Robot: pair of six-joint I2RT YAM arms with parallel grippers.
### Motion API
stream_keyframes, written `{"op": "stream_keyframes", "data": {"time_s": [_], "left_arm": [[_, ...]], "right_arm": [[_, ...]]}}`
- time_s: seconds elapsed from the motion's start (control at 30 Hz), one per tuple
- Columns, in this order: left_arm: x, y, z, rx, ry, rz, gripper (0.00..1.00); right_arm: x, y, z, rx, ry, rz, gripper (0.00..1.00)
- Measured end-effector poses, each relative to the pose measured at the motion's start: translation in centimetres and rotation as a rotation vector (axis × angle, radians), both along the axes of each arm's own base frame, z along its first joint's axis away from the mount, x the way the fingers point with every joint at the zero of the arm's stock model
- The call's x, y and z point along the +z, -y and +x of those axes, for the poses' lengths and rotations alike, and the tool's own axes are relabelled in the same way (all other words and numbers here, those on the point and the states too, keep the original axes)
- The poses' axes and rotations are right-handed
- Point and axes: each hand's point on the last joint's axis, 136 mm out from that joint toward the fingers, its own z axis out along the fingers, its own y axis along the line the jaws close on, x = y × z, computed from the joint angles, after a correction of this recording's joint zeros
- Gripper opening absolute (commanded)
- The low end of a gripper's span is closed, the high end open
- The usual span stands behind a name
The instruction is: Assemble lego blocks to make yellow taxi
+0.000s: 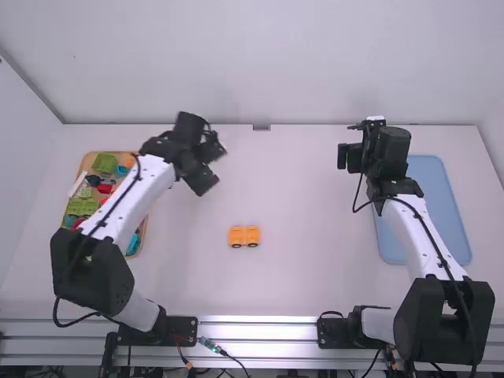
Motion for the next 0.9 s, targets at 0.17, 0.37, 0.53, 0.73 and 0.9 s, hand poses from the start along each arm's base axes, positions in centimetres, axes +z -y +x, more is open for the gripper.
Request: {"op": "stream_keyframes", "data": {"time_s": [0.17, 0.37, 0.53, 0.73, 0.9], "left_arm": [[0.2, -10.2, 0.4, 0.512, 0.053, -0.14, 0.99], [-0.5, -19.3, -2.7, 1.015, 0.087, -0.272, 0.99], [-3.8, -23.9, -6.0, 1.302, 0.101, -0.337, 0.99], [-8.0, -26.7, -9.4, 1.49, 0.1, -0.366, 0.99], [-9.7, -27.5, -11.3, 1.559, 0.088, -0.371, 0.91]], "right_arm": [[0.0, 0.0, 0.0, 0.0, -0.001, -0.001, 0.99], [-0.1, 0.0, 0.0, 0.001, -0.002, -0.001, 0.99], [0.0, 0.0, 0.0, 0.002, -0.001, -0.002, 0.99], [0.0, 0.0, 0.0, -0.001, -0.001, 0.001, 0.99], [0.0, 0.0, 0.0, 0.001, -0.001, -0.003, 0.99]]}}
